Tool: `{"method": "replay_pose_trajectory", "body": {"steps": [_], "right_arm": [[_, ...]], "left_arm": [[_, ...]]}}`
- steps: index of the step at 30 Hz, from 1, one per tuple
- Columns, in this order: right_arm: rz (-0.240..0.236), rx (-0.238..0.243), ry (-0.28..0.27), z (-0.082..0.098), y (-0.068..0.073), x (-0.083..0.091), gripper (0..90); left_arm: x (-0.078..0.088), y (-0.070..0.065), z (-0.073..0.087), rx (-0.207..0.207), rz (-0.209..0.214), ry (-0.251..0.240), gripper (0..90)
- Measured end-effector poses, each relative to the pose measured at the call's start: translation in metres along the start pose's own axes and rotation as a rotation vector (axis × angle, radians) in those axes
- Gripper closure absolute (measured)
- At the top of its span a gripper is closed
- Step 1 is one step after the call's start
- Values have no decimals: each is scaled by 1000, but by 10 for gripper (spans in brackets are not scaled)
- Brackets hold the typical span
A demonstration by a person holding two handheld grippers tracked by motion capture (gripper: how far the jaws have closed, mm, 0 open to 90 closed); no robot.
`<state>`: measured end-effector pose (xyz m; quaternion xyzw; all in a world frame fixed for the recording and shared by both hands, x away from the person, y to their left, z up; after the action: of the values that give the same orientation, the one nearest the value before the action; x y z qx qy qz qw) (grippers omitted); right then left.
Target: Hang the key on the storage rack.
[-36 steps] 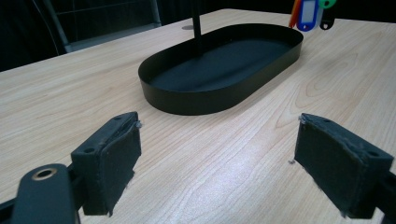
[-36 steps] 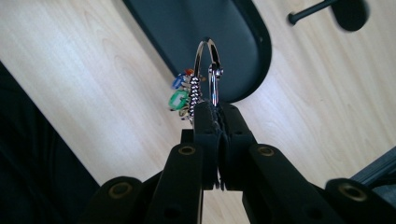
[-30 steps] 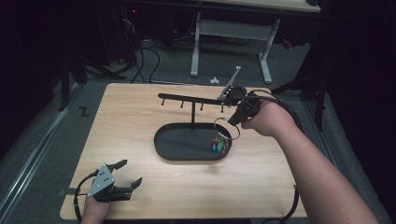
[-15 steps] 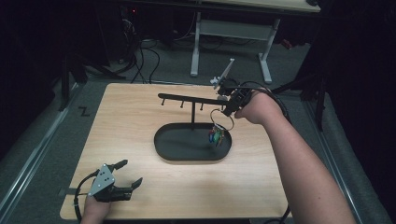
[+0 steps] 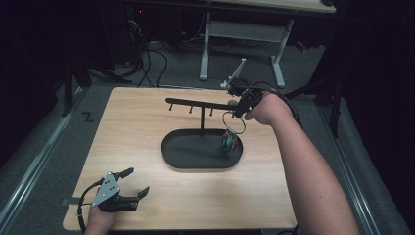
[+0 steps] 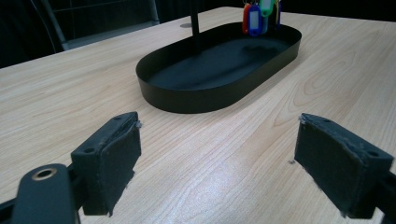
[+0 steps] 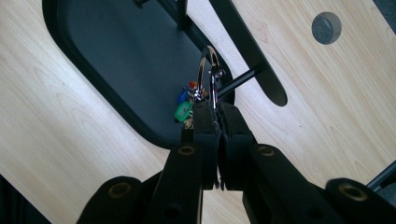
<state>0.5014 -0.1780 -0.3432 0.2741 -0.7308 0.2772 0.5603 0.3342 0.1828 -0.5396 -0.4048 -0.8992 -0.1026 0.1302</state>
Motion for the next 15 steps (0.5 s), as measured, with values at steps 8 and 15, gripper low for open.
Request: {"method": "replay_pose_trajectory", "body": {"steps": [8, 15], "right_arm": [[21, -16, -18, -6, -8, -4, 875], [22, -61, -50, -7, -6, 0, 858]], "left_arm": [[0, 0, 0, -2, 1, -1, 150], [0, 1, 0, 3, 1, 4, 150]]}}
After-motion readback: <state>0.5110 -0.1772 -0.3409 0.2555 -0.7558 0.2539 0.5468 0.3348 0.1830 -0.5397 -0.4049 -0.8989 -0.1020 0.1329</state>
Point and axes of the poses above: each handheld gripper's, and its own axes: x roughly backward along the jaws, z roughly out of its underside, y roughly to its left, the point moved 5 cm from there along -x, roughly forward along the jaws, and after that the axes turned 1 degree about -x, right-handed, at the moved point
